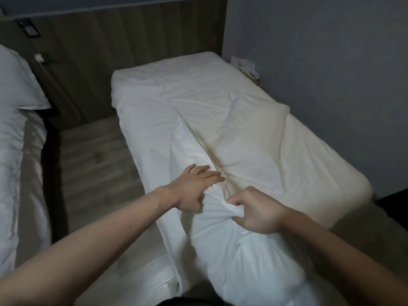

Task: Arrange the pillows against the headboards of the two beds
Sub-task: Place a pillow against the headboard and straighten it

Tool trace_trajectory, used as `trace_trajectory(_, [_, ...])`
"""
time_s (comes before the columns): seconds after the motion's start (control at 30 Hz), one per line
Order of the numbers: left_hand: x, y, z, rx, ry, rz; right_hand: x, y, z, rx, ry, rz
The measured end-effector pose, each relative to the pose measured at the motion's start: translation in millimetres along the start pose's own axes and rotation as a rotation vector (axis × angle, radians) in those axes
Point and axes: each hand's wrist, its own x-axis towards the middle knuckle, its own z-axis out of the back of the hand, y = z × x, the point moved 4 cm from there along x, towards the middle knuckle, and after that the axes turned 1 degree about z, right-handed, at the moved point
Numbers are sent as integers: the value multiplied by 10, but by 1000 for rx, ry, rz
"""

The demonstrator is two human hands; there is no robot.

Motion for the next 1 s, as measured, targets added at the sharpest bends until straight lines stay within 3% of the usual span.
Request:
trace_trajectory(0.2, [108, -99, -53, 110, -88, 40, -230, -133, -117, -21, 42, 21])
trace_trajectory(0.37, [-138, -104, -223, 111, -180, 60, -337, -469, -80, -32, 4, -87])
trace_trajectory(0.63, [-508, 49, -25, -140, -379, 320, -183, -660, 270, -149, -259, -177])
trace_trajectory(0.73, [-617, 254, 280, -238, -411, 342, -4, -571, 461, -125, -357, -177])
trace_trajectory(1.0, [-1319, 1412, 528, -448, -387, 321, 1004, 225, 356, -42, -431, -216])
